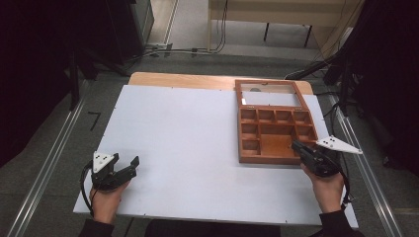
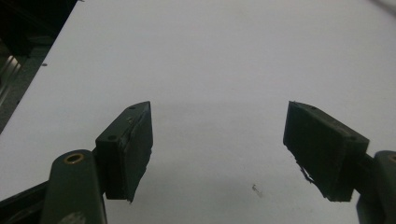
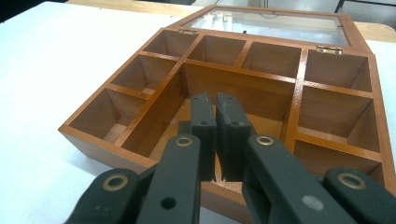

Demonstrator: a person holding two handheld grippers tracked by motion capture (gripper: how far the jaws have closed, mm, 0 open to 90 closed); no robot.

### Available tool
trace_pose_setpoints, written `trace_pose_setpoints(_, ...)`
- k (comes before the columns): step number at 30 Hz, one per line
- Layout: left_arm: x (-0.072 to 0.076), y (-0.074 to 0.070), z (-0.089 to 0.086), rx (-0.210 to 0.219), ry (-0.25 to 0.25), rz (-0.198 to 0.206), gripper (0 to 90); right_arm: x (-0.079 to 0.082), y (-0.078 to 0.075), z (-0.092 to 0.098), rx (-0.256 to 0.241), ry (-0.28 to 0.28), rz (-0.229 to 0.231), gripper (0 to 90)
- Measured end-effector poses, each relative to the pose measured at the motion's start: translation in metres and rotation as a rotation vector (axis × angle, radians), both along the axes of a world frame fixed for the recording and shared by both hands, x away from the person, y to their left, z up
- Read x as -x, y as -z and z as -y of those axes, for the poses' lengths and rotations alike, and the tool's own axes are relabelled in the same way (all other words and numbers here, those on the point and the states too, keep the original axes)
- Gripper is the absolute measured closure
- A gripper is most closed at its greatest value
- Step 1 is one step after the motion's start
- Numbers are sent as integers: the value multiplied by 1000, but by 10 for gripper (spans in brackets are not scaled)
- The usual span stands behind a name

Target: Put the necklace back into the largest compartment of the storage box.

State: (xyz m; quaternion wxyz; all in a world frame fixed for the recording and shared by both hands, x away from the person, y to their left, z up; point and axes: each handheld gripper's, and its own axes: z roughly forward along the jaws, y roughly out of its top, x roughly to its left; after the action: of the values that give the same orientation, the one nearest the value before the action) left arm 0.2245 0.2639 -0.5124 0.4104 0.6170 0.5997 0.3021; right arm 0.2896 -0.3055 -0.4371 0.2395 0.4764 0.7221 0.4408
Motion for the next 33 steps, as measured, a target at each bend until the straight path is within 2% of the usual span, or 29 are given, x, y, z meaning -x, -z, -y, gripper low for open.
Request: trace_pose_setpoints(33, 0, 0, 0, 2, 4, -1, 243, -28, 10, -12, 18, 6, -29, 841)
